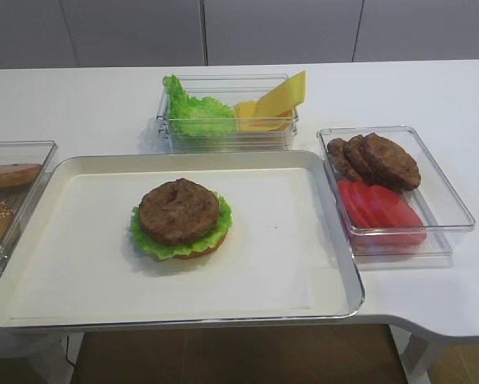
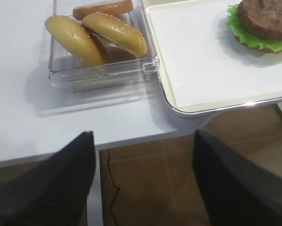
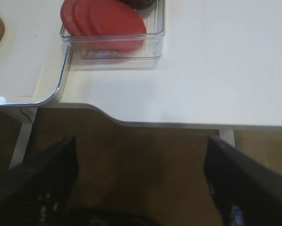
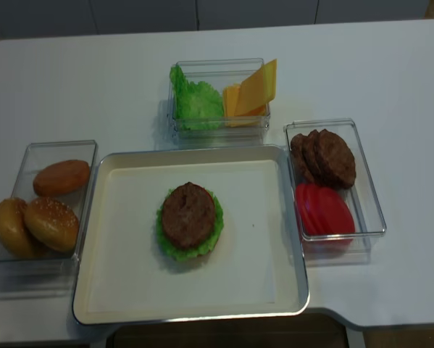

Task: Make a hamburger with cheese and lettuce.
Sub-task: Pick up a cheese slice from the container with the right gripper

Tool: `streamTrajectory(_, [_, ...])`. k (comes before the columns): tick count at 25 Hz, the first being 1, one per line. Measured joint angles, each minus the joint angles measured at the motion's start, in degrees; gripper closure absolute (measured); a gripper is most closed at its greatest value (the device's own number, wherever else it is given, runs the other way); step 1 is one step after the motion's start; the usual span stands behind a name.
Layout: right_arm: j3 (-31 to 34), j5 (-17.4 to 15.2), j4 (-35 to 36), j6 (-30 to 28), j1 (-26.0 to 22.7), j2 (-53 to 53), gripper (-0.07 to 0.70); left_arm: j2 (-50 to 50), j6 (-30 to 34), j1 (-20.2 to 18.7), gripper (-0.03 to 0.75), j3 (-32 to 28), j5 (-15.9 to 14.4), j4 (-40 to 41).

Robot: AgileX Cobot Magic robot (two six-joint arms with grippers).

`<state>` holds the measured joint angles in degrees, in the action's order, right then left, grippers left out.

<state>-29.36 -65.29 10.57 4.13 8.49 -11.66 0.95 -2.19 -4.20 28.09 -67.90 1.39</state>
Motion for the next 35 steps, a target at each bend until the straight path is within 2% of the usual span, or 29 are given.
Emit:
streamTrajectory(4, [-4.53,-0.30,1.79,0.38,0.00,-8.54,-0.023,0.00,0.00,0.00,0.232,0.00,0.00,0.00])
streamTrajectory(9, [-12.60,-3.30,1.85,0.50,0.00,-21.92,-0.021,0.00,0.00,0.00,0.232,0.00,0.00,0.00])
streamTrajectory(13, [-18.28,-3.57,1.85,0.34,0.00,-30.86,-0.017,0.00,0.00,0.00,0.232,0.00,0.00,0.00])
streamTrajectory(18, [-21.66,-0.85,2.09,-0.41,0.00,-37.97,0.025,0.00,0.00,0.00,0.232,0.00,0.00,0.00])
streamTrajectory(23, [-27.73,0.69,1.98,2.42,0.00,-47.43,0.069,0.00,0.00,0.00,0.232,0.00,0.00,0.00])
streamTrajectory(28, [-38.13,0.13,1.63,3.41,0.00,-61.25,0.076,0.00,0.00,0.00,0.232,0.00,0.00,0.00])
streamTrajectory(35, [-58.78,-4.40,2.24,3.77,0.00,-80.37,0.076,0.00,0.00,0.00,0.232,0.00,0.00,0.00])
